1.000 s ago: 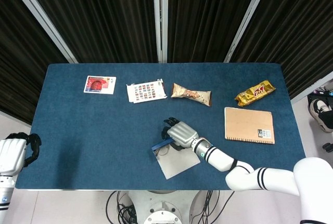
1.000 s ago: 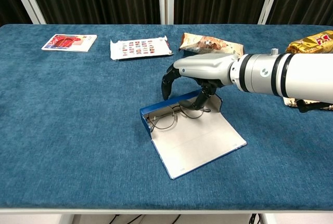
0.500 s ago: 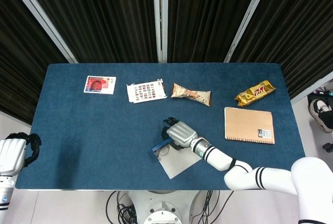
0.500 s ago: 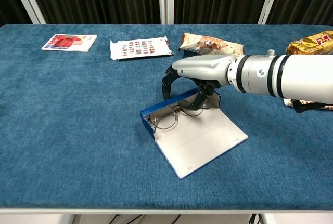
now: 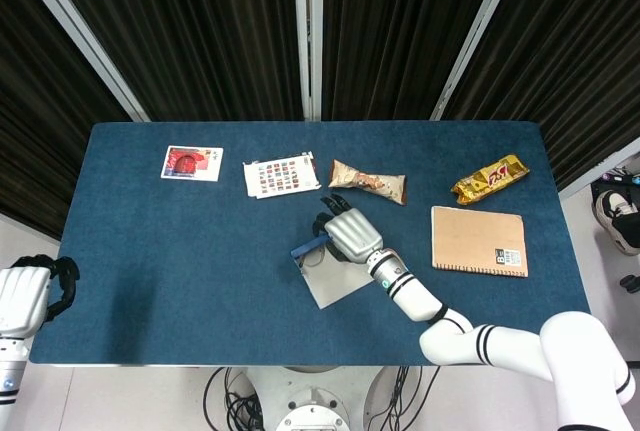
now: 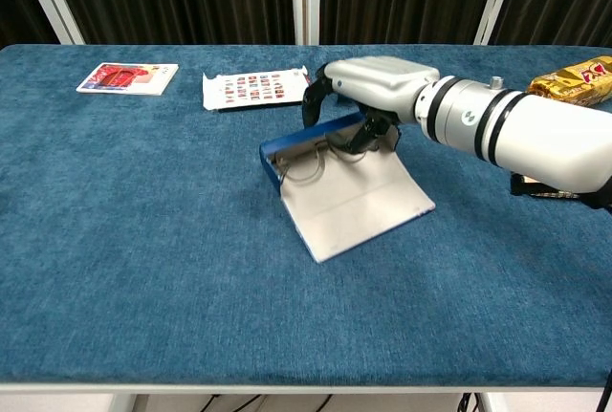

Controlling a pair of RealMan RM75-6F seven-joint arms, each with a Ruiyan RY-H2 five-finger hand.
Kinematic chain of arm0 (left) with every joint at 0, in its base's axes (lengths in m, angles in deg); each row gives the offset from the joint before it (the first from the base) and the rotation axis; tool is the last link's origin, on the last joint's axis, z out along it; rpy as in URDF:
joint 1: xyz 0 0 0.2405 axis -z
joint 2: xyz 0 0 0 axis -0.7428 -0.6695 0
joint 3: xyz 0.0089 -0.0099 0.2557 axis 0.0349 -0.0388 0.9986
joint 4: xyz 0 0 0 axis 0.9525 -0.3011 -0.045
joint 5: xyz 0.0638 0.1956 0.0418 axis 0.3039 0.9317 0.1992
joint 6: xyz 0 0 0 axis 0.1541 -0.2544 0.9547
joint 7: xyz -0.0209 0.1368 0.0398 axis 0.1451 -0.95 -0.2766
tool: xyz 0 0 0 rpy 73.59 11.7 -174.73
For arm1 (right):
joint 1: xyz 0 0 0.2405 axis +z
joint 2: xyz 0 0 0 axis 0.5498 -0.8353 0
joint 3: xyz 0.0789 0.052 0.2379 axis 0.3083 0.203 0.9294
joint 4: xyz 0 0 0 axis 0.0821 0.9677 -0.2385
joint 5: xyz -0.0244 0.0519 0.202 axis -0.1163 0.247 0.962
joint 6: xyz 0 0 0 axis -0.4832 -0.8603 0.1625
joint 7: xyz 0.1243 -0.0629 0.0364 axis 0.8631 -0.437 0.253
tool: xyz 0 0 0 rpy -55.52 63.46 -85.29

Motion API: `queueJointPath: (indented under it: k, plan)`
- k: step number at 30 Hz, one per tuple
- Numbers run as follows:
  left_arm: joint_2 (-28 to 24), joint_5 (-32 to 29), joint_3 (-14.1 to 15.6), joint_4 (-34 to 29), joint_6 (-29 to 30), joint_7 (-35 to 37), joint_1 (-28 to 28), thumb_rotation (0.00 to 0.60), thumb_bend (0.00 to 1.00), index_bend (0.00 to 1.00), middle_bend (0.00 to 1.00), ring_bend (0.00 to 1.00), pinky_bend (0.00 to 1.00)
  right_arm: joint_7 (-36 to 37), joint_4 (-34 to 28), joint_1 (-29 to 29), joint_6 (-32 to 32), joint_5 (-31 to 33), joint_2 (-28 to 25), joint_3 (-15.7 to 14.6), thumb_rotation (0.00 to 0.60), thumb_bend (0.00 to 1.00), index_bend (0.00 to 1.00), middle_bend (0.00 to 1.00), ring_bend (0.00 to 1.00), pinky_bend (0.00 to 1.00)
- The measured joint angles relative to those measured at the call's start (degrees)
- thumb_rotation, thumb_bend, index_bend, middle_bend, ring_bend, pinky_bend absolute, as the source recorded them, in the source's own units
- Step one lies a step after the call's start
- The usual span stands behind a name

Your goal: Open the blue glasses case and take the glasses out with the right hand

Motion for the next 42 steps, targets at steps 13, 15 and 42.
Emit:
queueJointPath:
  k: [13, 15, 42]
  plan:
    - [0.0, 0.0, 0.0, 0.0, -0.1, 0.2, 0.0, 0.600, 0.58, 0.66, 0.64, 0.45, 0.44, 5.4, 16.5, -3.0, -13.9, -9.1, 10.5, 0.7, 0.600, 0.49, 0.64, 0.31, 0.00, 0.00]
    - [0.0, 0.0, 0.0, 0.0, -0.1, 0.2, 0.0, 0.600, 0.58, 0.66, 0.64, 0.45, 0.44, 5.8, 16.8, -3.0, -13.3, -9.2, 10.7, 0.7, 0.600, 0.49, 0.64, 0.31, 0.00, 0.00]
    - [-0.1, 0.0, 0.0, 0.0, -0.2, 0.2, 0.1, 0.600, 0.58, 0.66, 0.64, 0.45, 0.44, -0.4, -0.8, -1.4, 1.6, -3.4, 0.7, 3.0, 0.600, 0.34, 0.33, 0.19, 0.00, 0.00]
